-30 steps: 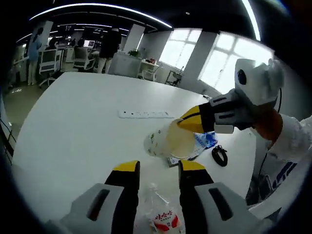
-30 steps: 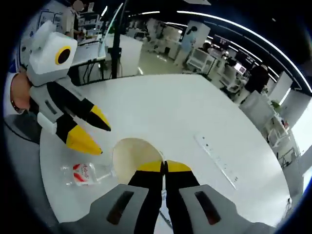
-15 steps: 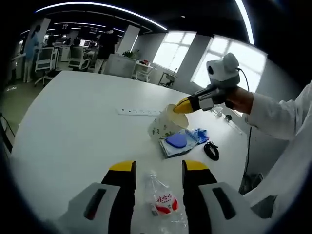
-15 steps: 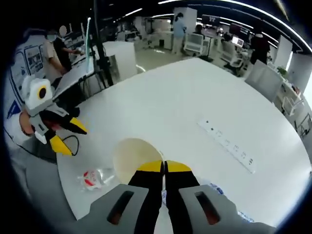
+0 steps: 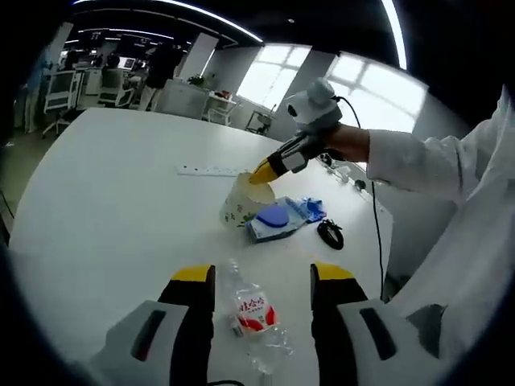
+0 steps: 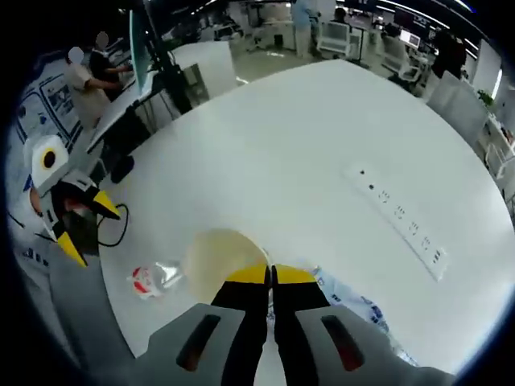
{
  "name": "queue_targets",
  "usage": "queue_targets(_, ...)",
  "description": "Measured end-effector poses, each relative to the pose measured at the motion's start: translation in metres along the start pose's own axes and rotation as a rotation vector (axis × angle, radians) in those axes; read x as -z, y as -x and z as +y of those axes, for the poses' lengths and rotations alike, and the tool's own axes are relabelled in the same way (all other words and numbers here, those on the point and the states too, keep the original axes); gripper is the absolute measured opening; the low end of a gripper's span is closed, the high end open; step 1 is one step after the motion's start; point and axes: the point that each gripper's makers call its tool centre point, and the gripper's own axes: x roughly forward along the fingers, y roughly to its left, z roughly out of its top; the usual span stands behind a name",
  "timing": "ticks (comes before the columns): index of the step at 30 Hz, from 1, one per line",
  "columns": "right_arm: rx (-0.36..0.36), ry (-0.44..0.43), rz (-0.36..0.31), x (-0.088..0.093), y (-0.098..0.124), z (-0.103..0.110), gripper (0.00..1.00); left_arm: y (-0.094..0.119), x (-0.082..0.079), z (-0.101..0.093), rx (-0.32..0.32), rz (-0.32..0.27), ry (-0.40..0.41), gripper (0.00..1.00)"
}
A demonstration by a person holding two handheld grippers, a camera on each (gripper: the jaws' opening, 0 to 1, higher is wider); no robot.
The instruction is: Arrange the tabletop items into an orderly group along one side of the table until the central work area is clear of visible clutter.
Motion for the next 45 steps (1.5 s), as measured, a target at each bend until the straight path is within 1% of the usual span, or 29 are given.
queue_targets(3, -0.003, 0.001, 0.011, 0.002, -0.004, -0.002, 0.0, 0.001, -0.001, 0.003, -0.002, -0.011, 0.013, 0.47)
queue_targets(8, -0.021, -0.027, 0.027, 0.007, -0.011, -0.006, 0.0, 0.004, -0.002, 0.01, -0.009, -0.024, 0.028, 0.47)
queue_targets(12, -0.027, -0.032, 0.046, 0.011, -0.017, -0.008, 0.0, 0.005, 0.0, 0.013, -0.016, -0.024, 0.031, 0.47)
queue_targets(18, -0.03, -0.037, 0.055, 0.013, -0.022, -0.011, 0.0, 0.005, 0.003, 0.015, -0.022, -0.024, 0.044, 0.46)
queue_targets(31, -0.045, -0.027, 0.07, 0.017, -0.03, -0.01, 0.0, 0.006, 0.005, 0.016, -0.029, -0.029, 0.05, 0.44)
queue_targets(33, -0.038, -0.006, 0.07, 0.017, -0.03, -0.011, 0.0, 0.005, 0.005, 0.017, -0.03, -0.029, 0.051, 0.45)
queue_targets(36, -0.026, 0.001, 0.059, 0.016, -0.03, -0.014, 0.0, 0.005, 0.005, 0.017, -0.029, -0.03, 0.054, 0.45)
queue_targets(40, -0.031, -0.009, 0.053, 0.016, -0.031, -0.014, 0.04, 0.005, 0.006, 0.017, -0.029, -0.029, 0.052, 0.45)
queue_targets(41, -0.024, -0.006, 0.055, 0.016, -0.031, -0.015, 0.06, 0.005, 0.006, 0.017, -0.03, -0.029, 0.052, 0.45)
queue_targets(43, -0.027, -0.008, 0.027, 0.012, -0.031, -0.013, 0.12, 0.005, 0.006, 0.017, -0.029, -0.031, 0.056, 0.45)
queue_targets(45, -0.022, -0.008, 0.039, 0.014, -0.03, -0.014, 0.13, 0.006, 0.006, 0.017, -0.03, -0.03, 0.055, 0.44)
